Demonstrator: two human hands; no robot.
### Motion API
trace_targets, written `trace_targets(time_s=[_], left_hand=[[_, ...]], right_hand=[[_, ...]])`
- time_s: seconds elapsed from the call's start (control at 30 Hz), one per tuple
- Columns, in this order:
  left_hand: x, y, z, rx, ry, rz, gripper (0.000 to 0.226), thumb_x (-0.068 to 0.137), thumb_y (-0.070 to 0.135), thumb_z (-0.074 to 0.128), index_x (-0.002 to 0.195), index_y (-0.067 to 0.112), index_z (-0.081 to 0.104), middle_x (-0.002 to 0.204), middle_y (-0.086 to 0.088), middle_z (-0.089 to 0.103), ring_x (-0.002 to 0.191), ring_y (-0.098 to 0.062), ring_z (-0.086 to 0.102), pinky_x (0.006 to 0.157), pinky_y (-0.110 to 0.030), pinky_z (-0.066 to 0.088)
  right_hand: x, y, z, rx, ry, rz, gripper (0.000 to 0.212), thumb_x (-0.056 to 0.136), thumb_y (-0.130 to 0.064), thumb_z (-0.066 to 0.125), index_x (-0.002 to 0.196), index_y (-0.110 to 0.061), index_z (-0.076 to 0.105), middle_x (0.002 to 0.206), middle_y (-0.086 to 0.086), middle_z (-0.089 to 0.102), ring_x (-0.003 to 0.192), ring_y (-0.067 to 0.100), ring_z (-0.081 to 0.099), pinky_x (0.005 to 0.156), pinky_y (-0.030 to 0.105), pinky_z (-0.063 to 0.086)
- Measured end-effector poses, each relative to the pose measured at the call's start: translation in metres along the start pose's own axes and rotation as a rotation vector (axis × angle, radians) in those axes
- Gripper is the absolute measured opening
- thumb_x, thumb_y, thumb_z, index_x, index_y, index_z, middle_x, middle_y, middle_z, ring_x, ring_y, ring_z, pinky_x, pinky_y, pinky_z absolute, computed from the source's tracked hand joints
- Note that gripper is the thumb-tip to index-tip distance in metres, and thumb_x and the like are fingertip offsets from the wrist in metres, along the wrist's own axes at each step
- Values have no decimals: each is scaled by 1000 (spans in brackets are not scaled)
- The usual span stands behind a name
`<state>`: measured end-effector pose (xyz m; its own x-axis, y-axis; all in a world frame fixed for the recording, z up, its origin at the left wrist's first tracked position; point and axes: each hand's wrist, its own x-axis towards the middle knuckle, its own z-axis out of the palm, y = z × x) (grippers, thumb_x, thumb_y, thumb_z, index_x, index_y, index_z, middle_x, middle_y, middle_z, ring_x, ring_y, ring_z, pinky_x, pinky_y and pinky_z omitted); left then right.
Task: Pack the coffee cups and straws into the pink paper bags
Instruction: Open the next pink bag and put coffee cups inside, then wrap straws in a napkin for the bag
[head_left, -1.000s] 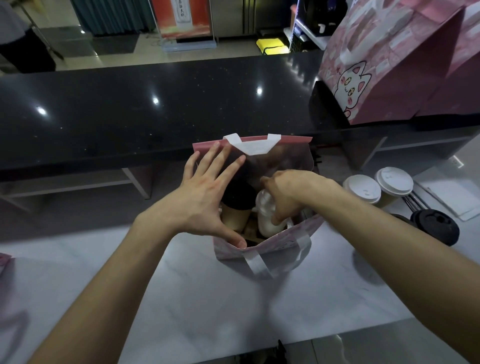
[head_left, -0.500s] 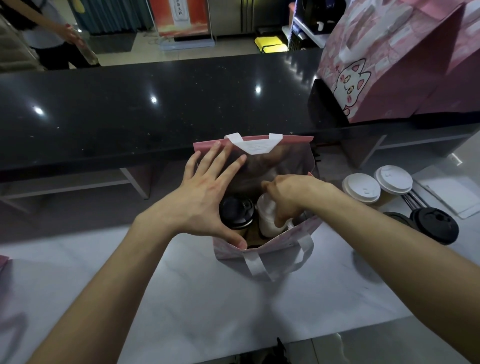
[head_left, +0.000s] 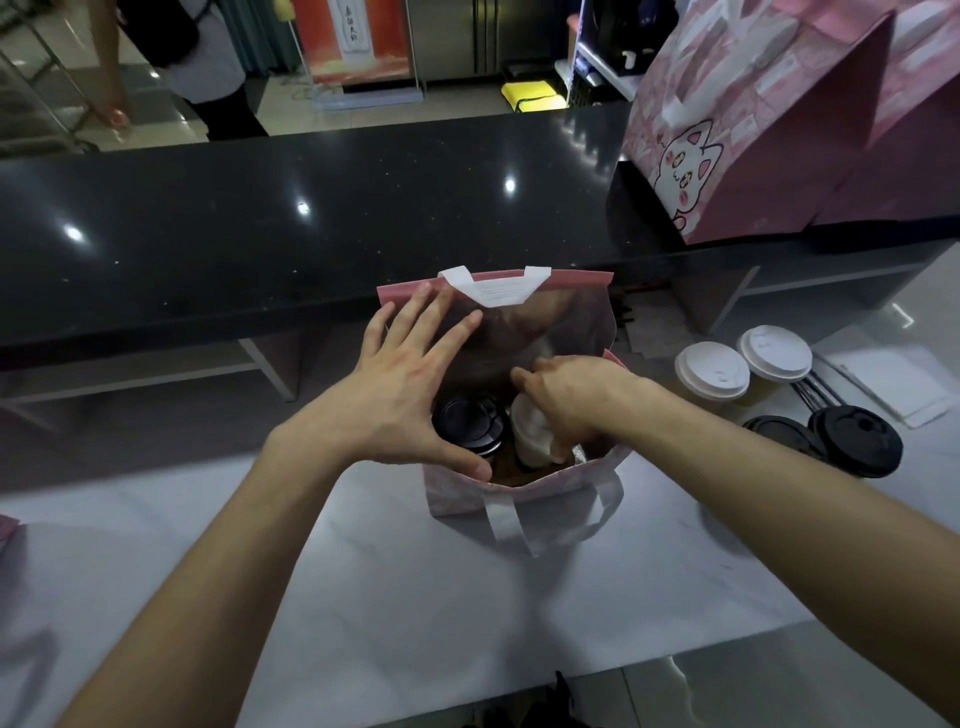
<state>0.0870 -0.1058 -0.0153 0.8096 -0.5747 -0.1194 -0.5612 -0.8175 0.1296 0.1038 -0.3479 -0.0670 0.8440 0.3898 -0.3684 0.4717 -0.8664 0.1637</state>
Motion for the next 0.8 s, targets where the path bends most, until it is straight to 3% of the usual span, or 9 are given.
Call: trace_targets(time_s=[0.07, 0.13, 0.17, 0.23, 0.3, 0.37, 0.53, 0.67, 0.8], left_hand=[[-1, 3, -7, 8, 37, -5, 131, 75, 92, 68, 175, 33, 6, 182, -5, -15, 165, -23, -28, 134, -52, -15], [-2, 8, -17, 36, 129, 5, 102, 85, 75, 73, 169, 32, 33, 178, -4, 23, 167, -25, 8, 136, -51, 6], [-3, 12, -23, 43, 184, 15, 87, 89, 68, 75, 162, 33, 46, 167, 0, 44, 159, -24, 31, 132, -49, 23], [-2, 23, -35, 0, 279, 13, 57, 92, 57, 77, 143, 36, 64, 131, 11, 68, 123, -16, 62, 107, -44, 52], [1, 41, -45, -38, 316, 11, 36, 93, 53, 78, 125, 38, 73, 103, 17, 72, 94, -10, 67, 84, -40, 60], [12, 63, -53, -31, 312, 32, 25, 94, 53, 77, 113, 36, 76, 92, 17, 71, 83, -6, 66, 76, -37, 60], [56, 124, -54, -1, 271, 103, 31, 97, 56, 73, 119, 34, 72, 105, 15, 69, 98, -14, 67, 86, -43, 59], [102, 180, -39, 57, 234, 112, 44, 98, 62, 67, 134, 37, 65, 122, 13, 69, 113, -18, 67, 93, -44, 57], [152, 238, -13, 79, 209, 69, 43, 99, 61, 65, 133, 35, 64, 127, 9, 68, 117, -21, 66, 95, -43, 55]], right_hand=[[-10, 0, -12, 59, 8, -3, 77, 86, -39, 84, 150, -19, 46, 129, 7, 63, 111, 28, 65, 78, 36, 51], [-24, 2, -30, 193, 24, 6, 47, 93, -36, 75, 134, -23, 57, 124, 4, 65, 108, 27, 66, 85, 40, 58], [-33, 4, -40, 273, 57, 8, 33, 93, -38, 75, 120, -27, 61, 117, 0, 66, 105, 26, 66, 85, 41, 58], [-56, 14, -61, 398, 194, 10, 21, 93, -40, 74, 104, -30, 60, 105, -5, 66, 98, 23, 67, 82, 39, 56], [-84, 31, -75, 504, 355, 51, 20, 96, -38, 72, 113, -27, 68, 103, -10, 71, 94, 15, 69, 82, 32, 56], [-114, 55, -78, 624, 473, 111, 17, 98, -34, 72, 115, -28, 73, 98, -14, 74, 88, 3, 70, 79, 23, 55], [-162, 140, -30, 655, 511, 359, 13, 100, -30, 71, 112, -26, 74, 95, -11, 74, 87, 7, 69, 83, 30, 54], [-181, 226, 44, 568, 399, 543, 16, 98, -36, 68, 111, -26, 71, 102, -3, 76, 99, 24, 70, 91, 43, 59], [-188, 305, 125, 536, 293, 604, 18, 96, -36, 66, 107, -23, 71, 104, 4, 77, 96, 31, 71, 86, 45, 60]])
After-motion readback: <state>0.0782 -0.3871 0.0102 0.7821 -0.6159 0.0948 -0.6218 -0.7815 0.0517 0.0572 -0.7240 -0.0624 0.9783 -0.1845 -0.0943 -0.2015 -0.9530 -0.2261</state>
